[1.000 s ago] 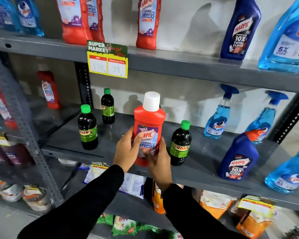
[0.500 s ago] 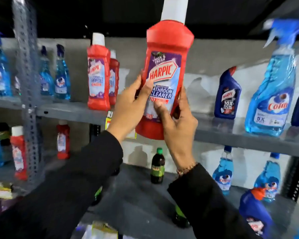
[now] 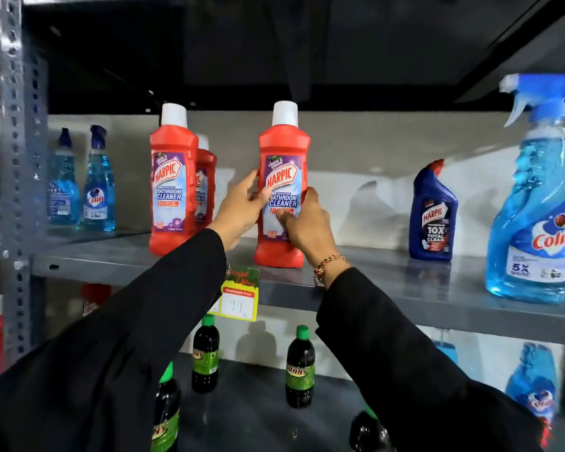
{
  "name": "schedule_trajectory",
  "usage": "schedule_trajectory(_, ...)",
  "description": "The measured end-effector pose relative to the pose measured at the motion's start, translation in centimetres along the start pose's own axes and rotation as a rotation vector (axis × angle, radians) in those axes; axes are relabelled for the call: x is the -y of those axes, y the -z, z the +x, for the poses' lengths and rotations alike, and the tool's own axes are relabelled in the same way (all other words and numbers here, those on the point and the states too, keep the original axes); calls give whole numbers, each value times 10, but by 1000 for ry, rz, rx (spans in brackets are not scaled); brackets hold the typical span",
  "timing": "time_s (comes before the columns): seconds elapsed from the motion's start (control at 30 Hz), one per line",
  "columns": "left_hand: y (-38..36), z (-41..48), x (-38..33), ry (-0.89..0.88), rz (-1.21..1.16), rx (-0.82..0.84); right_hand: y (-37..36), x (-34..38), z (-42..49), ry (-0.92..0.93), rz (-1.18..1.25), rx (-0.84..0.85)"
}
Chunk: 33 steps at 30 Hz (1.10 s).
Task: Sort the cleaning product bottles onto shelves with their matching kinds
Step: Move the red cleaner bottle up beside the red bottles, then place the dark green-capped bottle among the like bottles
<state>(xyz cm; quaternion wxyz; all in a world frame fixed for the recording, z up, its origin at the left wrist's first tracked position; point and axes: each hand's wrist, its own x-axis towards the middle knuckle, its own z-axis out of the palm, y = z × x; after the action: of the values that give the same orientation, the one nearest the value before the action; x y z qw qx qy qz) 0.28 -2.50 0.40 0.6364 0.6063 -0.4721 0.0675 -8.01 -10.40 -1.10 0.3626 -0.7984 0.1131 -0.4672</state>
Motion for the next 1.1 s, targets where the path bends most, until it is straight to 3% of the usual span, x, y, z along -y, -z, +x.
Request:
schedule_trajectory(0.17, -5, 0, -2, 60, -27, 26, 2, -4, -1, -36, 29, 25)
schedule_trajectory(0.27, -6, -10, -8, 21, 164, -70, 9, -2, -17, 26, 5, -7)
schedule_trajectory(0.43, -34, -95, 11, -607, 140, -677, 24, -37, -122, 638, 47, -386)
schedule_trajectory(0.5, -63, -143, 45, -738, 209, -649, 22, -88, -170, 705, -46, -320)
schedule_trajectory(0.57, -93, -186, 86, -622, 231, -441, 17, -145, -215, 487, -130, -248)
schedule_trajectory(0.7, -145, -247, 153, 104, 92, 153, 10, -237, -277, -133, -289, -209)
schedule_trajectory(0.8, -178, -267, 182, 468, -4, 395, 19, -266, -288, -434, -190, -102)
schedule_trajectory(0.97, -195, -268, 188, 572, 0, 348, 25, -272, -279, -613, -56, 2)
schedule_trajectory(1.1, -170, -265, 196, 565, 49, 270, 7, -265, -275, -603, -43, 38)
